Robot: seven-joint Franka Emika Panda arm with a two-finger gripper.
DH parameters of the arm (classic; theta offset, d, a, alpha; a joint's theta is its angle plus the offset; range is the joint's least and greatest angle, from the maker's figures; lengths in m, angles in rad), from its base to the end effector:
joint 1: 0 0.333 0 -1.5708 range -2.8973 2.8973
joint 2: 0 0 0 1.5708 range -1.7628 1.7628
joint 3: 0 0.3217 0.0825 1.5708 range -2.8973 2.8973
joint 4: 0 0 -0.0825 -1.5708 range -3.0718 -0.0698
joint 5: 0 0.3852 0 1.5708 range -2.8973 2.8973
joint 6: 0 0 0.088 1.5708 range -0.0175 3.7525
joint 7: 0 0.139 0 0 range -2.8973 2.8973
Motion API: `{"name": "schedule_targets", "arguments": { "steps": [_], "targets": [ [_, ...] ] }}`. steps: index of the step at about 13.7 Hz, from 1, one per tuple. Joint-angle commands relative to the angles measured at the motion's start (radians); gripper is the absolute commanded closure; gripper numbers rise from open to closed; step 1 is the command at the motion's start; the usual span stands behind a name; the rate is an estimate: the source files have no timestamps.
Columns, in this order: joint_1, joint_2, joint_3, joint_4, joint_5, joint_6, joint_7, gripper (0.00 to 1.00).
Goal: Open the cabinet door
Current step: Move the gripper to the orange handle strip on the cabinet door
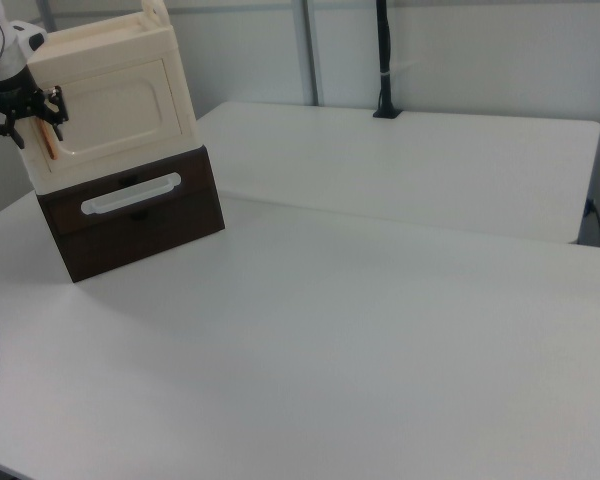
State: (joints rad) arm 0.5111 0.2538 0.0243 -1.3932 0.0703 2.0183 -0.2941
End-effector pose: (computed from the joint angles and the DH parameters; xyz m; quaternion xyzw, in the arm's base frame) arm 0.5857 0.3522 0.5793 -0.9029 -0.3866 -0.1787 0.0588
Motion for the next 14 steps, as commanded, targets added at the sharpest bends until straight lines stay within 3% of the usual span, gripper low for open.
{"name": "schedule_targets", "arguments": {
  "steps": [1, 2, 10, 14],
  "targets": [
    [-0.008, 0.013, 0.006, 0.034, 0.036, 0.013, -0.045, 0.4],
    [-0.009, 0.015, 0.008, 0.042, 0.042, 0.014, -0.046, 0.44],
    [-0.04, 0.008, 0.005, 0.077, 0.077, 0.013, -0.045, 0.4],
    [-0.04, 0.005, 0.006, 0.077, 0.078, 0.014, -0.046, 0.5]
  ]
}}
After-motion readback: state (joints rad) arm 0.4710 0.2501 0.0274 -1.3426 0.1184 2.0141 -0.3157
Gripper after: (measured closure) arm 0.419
